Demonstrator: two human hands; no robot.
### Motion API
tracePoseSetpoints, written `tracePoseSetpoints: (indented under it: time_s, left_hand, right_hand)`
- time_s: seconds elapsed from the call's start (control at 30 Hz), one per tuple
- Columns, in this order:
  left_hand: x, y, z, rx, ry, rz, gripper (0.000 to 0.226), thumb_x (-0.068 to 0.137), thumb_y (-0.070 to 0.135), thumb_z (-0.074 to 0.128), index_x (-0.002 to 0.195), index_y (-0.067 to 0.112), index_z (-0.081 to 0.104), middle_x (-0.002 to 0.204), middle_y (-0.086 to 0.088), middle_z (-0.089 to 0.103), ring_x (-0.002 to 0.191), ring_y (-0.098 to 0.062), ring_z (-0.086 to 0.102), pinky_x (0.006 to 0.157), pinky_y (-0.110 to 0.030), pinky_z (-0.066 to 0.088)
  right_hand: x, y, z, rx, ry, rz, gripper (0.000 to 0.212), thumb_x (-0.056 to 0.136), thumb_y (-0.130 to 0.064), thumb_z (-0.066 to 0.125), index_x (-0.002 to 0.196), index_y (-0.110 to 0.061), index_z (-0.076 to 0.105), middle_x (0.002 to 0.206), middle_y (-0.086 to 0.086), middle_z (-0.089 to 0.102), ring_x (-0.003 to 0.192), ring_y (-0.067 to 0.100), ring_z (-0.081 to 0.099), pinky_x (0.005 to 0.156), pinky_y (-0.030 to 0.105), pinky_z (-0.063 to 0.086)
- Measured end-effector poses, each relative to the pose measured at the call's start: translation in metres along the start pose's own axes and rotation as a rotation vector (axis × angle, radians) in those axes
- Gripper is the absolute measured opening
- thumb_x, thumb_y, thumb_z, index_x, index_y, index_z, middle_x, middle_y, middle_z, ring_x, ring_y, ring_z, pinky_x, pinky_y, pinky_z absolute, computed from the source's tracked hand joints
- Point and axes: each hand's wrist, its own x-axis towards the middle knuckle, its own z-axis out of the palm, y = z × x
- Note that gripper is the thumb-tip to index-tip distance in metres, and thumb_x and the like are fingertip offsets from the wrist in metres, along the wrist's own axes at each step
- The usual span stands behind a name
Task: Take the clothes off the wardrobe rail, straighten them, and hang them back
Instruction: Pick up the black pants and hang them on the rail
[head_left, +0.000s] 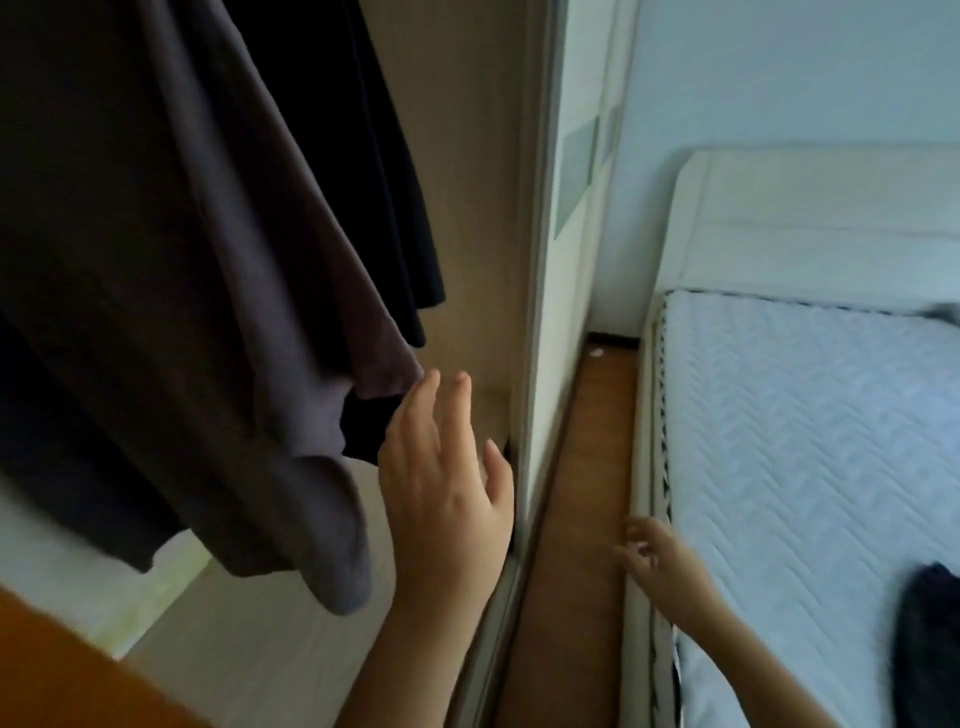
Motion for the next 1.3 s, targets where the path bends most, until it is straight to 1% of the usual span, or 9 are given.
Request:
tracePoseSetpoints:
  time_s: [0.13,0.23,0.4,0.5,0.67,0.8,0.93,1.03,1.3]
  left_hand:
    - [-0.071,-0.009,0.015,-0.1,-0.29,0.006,0.039,0.079,0.015,0.051,0.116,0.002,0.053,0.111,-0.018,0.062,0.101,-0.032,0.06,0.082,-0.038,0.05]
    - [-0.134,-0.008,0.022,-0.17,-0.61,-0.082,0.037,0.073,0.006,0.067,0.109,0.001,0.06,0.103,-0.016,0.066,0.092,-0.032,0.065,0.075,-0.034,0.052]
    - [-0.217,-0.001,0.013,-0.307,-0.956,-0.242,0.029,0.087,0.013,0.055,0.116,0.012,0.058,0.119,-0.002,0.059,0.109,-0.018,0.056,0.089,-0.023,0.042]
    - [-0.248,0.008,-0.004,-0.284,-1.038,-0.248,0.033,0.091,0.02,0.049,0.124,0.018,0.051,0.127,0.004,0.052,0.114,-0.011,0.051,0.092,-0.02,0.041]
    - [-0.287,0.016,-0.031,-0.194,-1.185,-0.23,0.032,0.092,0.022,0.046,0.124,0.019,0.05,0.128,0.003,0.051,0.11,-0.013,0.053,0.087,-0.022,0.044]
    - [-0.323,0.047,-0.052,-0.171,-1.212,-0.182,0.029,0.091,0.018,0.047,0.12,0.017,0.054,0.125,0.0,0.054,0.106,-0.017,0.055,0.083,-0.028,0.048]
    - [-0.363,0.105,-0.076,-0.183,-1.24,-0.093,0.027,0.087,0.011,0.052,0.113,0.011,0.059,0.118,-0.006,0.06,0.108,-0.024,0.056,0.086,-0.036,0.047]
    - [-0.391,0.158,-0.096,-0.214,-1.276,-0.012,0.026,0.084,0.008,0.054,0.109,0.008,0.061,0.112,-0.009,0.062,0.105,-0.027,0.056,0.084,-0.038,0.045]
    - [-0.461,0.278,-0.135,-0.305,-1.468,0.219,0.032,0.089,0.015,0.048,0.12,0.014,0.054,0.125,-0.004,0.055,0.118,-0.021,0.047,0.095,-0.033,0.037]
  right_hand:
    - [-0.089,0.062,-0.008,-0.079,0.008,0.194,0.042,0.088,-0.026,0.057,0.127,-0.013,0.048,0.121,0.006,0.057,0.108,0.019,0.057,0.088,0.026,0.043]
    - [-0.151,0.105,-0.018,-0.146,0.009,0.347,0.044,0.088,-0.028,0.056,0.129,-0.016,0.046,0.126,0.004,0.055,0.111,0.017,0.055,0.088,0.024,0.042]
    - [-0.226,0.153,-0.025,-0.228,-0.001,0.545,0.048,0.089,-0.03,0.054,0.132,-0.015,0.042,0.13,0.006,0.053,0.115,0.019,0.055,0.089,0.025,0.042]
    - [-0.257,0.167,-0.017,-0.225,-0.018,0.588,0.047,0.089,-0.031,0.053,0.133,-0.015,0.042,0.13,0.006,0.052,0.116,0.02,0.053,0.088,0.027,0.042]
    - [-0.301,0.186,-0.001,-0.121,-0.041,0.645,0.048,0.089,-0.031,0.052,0.133,-0.015,0.041,0.134,0.006,0.047,0.118,0.022,0.05,0.093,0.031,0.041]
    - [-0.378,0.223,-0.022,-0.068,0.023,0.733,0.047,0.088,-0.028,0.055,0.13,-0.012,0.045,0.129,0.01,0.051,0.117,0.025,0.052,0.095,0.032,0.041]
    - [-0.488,0.265,-0.057,-0.072,0.145,0.856,0.04,0.085,-0.034,0.052,0.122,-0.019,0.051,0.123,0.005,0.055,0.115,0.025,0.054,0.093,0.036,0.045]
    - [-0.579,0.286,-0.067,-0.067,0.189,0.961,0.045,0.09,-0.031,0.052,0.13,-0.014,0.045,0.129,0.006,0.052,0.117,0.022,0.053,0.093,0.032,0.044]
    - [-0.748,0.33,-0.066,0.085,0.288,1.202,0.044,0.09,-0.032,0.052,0.13,-0.014,0.045,0.129,0.006,0.053,0.115,0.02,0.054,0.093,0.033,0.047]
